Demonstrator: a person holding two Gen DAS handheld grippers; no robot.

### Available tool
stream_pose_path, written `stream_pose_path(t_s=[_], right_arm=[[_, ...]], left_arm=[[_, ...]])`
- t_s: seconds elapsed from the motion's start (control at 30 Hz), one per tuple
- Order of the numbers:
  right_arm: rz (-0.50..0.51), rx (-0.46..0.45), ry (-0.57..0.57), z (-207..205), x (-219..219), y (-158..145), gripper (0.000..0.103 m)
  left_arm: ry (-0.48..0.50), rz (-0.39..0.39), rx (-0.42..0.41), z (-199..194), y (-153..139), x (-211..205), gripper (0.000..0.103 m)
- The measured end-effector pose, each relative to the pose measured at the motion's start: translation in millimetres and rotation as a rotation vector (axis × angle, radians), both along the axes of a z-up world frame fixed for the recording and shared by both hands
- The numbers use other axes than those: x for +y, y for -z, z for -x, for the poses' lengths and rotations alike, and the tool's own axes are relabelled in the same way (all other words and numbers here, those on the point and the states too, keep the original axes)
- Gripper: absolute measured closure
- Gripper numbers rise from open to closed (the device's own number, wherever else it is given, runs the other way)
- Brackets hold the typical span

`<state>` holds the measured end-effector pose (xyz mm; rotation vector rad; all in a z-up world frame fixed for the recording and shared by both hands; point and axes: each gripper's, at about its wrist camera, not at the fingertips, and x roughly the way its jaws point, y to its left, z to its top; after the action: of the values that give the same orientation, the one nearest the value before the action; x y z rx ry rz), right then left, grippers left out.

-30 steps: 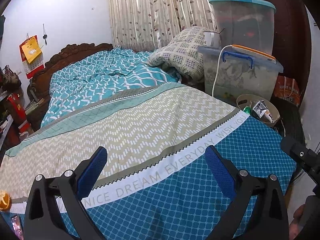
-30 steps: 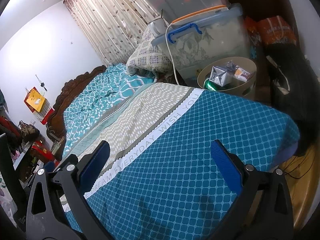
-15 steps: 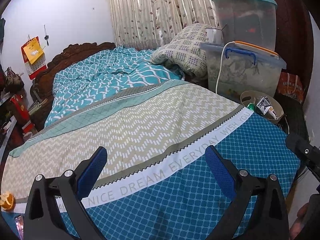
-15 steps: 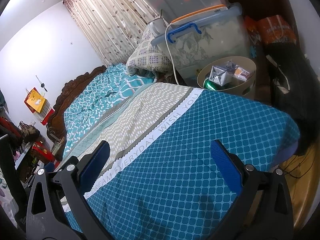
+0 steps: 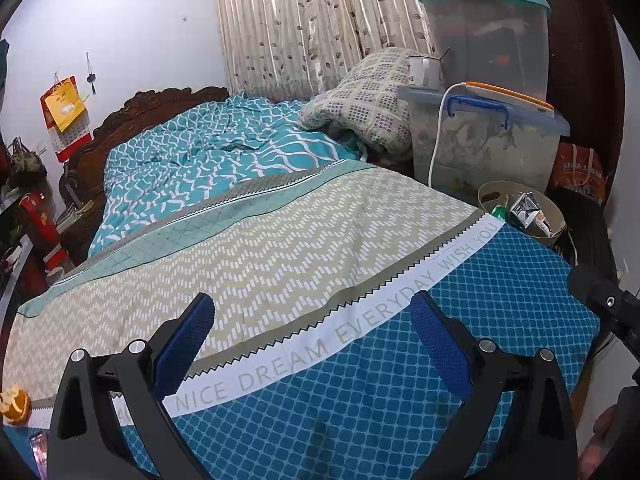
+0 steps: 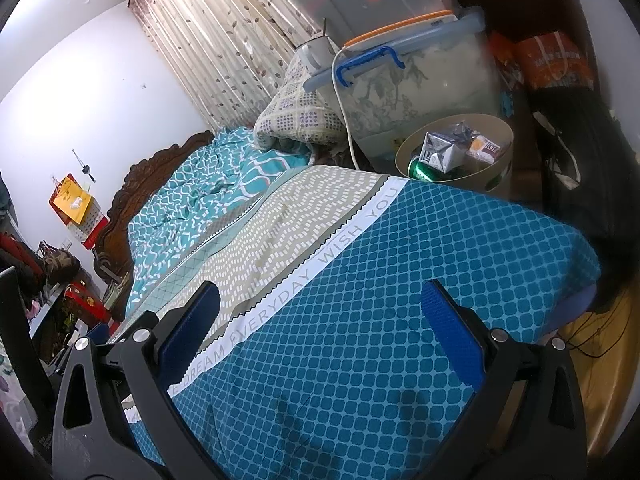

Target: Collect trash

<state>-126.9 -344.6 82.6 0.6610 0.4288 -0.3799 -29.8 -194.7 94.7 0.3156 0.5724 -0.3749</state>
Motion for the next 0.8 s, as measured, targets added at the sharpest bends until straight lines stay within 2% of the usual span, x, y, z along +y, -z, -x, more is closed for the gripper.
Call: stream_pose_path(t_s=[0.43,0.8], right_arm=[[0.014,-0.003,0.004,3.5,0.7,-1.3,0.004],[0.034,0.000,-0.010,1.0,5.6,-3.5,0.004]], left_arm=[[-0.005,0.021,0.025,-1.5,-3.7,0.4,0.009],[-0.024,0.038,0.012,-2.2,-7.3,9.0,0.009]])
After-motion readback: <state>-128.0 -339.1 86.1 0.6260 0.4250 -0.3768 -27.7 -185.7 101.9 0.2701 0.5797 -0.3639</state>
